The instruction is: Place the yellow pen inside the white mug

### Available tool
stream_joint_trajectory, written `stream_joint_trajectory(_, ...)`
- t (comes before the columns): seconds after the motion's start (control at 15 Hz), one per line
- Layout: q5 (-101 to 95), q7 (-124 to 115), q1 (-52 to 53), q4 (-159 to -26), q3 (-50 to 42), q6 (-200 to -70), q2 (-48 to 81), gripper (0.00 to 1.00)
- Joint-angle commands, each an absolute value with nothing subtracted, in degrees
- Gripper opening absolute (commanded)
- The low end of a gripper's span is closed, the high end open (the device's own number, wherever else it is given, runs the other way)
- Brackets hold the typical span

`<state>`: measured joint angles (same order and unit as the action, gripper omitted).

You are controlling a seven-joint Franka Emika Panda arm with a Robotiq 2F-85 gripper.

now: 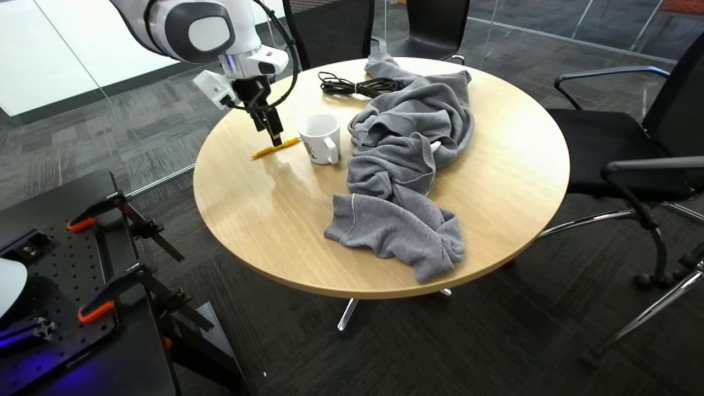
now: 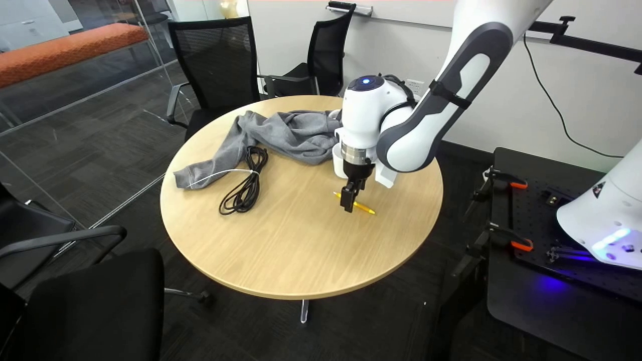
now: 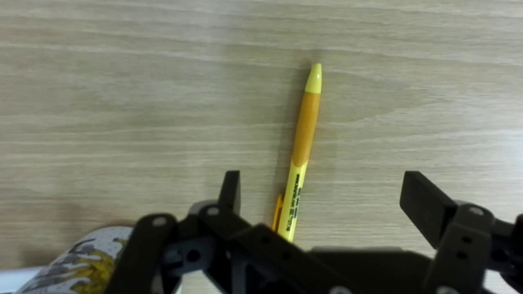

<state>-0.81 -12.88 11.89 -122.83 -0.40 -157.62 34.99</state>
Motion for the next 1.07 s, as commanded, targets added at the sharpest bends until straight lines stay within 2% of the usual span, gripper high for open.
stream_joint_trajectory(0.0, -1.2, -14.8, 13.2, -120.2, -2.0, -158.7, 37.5, 1.00)
stream_joint_trajectory(0.2, -1.1, -14.9, 13.2, -118.7, -2.4, -158.5, 38.8, 1.00)
stream_joint_trajectory(0.27, -1.1, -14.9, 13.2, -118.3, -2.5, -158.5, 39.2, 0.97)
stream_joint_trajectory(0.33, -1.1, -14.9, 13.3, -117.9, -2.6, -158.5, 39.5, 0.74)
stream_joint_trajectory(0.47, -1.0, -14.9, 13.3, -117.4, -2.6, -158.6, 39.9, 0.69)
stream_joint_trajectory(1.0, -0.6, -14.6, 12.9, -116.5, -2.3, -158.6, 40.4, 0.06)
